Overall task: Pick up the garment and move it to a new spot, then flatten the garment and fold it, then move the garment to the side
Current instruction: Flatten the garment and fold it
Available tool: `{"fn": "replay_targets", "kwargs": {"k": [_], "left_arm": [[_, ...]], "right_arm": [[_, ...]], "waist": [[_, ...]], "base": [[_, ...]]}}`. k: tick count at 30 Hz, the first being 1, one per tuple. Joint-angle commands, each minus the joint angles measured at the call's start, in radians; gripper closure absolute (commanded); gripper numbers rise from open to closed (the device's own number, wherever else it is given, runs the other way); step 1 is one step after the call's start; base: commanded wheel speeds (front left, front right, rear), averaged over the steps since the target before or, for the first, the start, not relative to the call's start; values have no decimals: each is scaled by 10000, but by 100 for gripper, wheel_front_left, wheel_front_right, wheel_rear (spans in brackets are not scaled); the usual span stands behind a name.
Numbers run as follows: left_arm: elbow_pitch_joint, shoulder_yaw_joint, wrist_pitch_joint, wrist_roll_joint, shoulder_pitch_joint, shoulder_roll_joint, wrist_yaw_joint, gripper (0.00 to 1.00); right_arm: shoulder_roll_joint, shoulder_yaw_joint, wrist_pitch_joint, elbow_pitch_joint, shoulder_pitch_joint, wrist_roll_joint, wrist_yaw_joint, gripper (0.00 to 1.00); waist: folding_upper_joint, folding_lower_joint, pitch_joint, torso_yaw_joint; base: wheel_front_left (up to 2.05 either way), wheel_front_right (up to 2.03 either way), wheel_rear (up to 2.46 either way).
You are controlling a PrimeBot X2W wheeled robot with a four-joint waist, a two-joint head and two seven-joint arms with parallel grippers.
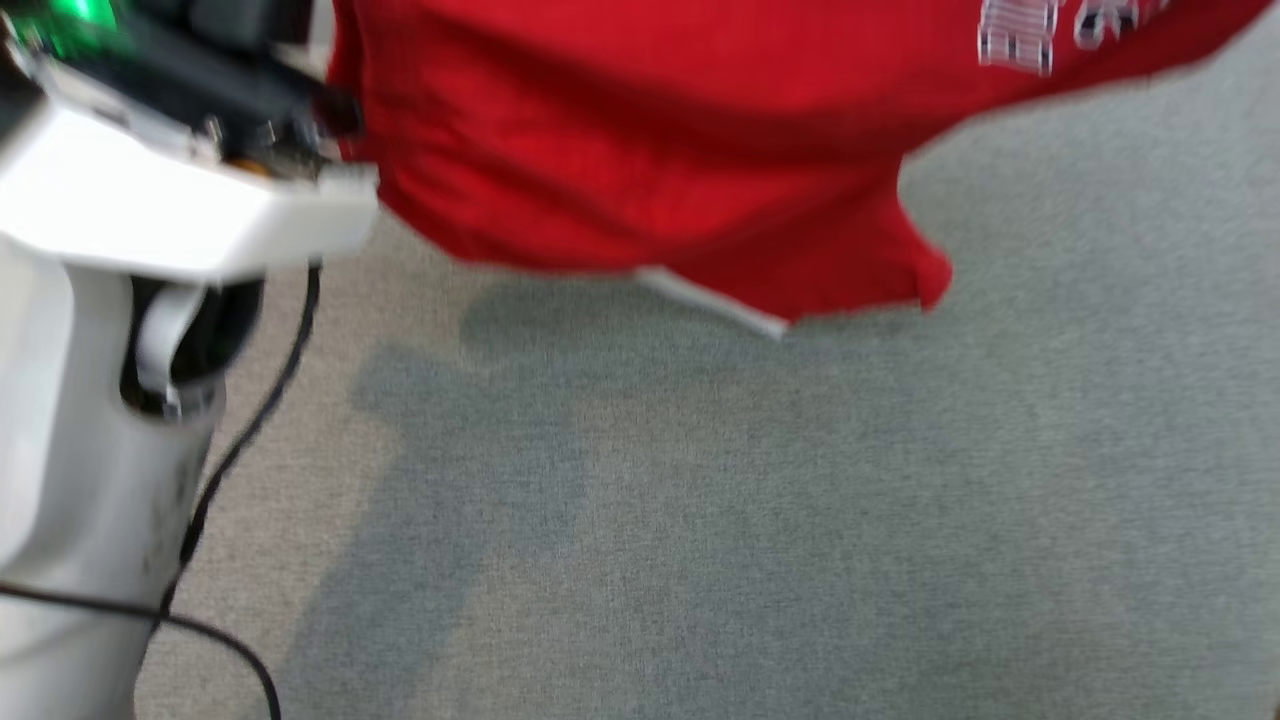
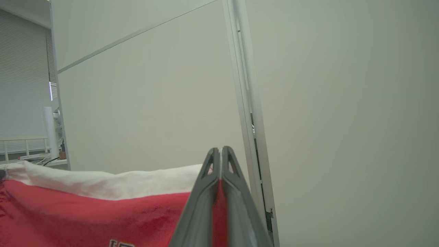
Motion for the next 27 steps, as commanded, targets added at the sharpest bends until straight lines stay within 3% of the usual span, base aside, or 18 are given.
{"fn": "replay_targets", "kwargs": {"k": [1, 11, 18, 21, 27], "left_arm": [[330, 31, -101, -53, -650, -131, -128, 100], [3631, -74, -1065, -49, -3862, -950, -585, 100], [6856, 97, -1902, -321, -5692, -1635, -781, 100], [8238, 176, -2114, -432, -6314, -1889, -879, 100], [9885, 173, -2201, -736, -6345, -2147, -979, 100]], "right_arm": [[-47, 117, 5, 308, -725, 86, -2, 100], [214, 874, -616, 3398, -4844, 218, -2, 100], [625, 1561, -2237, 6498, -7307, 211, -1, 100], [885, 1925, -3124, 8014, -8082, 308, -2, 100], [1211, 2656, -3417, 9893, -8254, 534, -2, 100]], "waist": [[0, 0, 688, 89], [0, 0, 2063, 276], [0, 0, 2372, 335], [0, 0, 2351, 348], [0, 0, 2365, 308]], "base": [[0, 0, 0], [0, 0, 0], [0, 0, 0], [0, 0, 0], [0, 0, 0]]}}
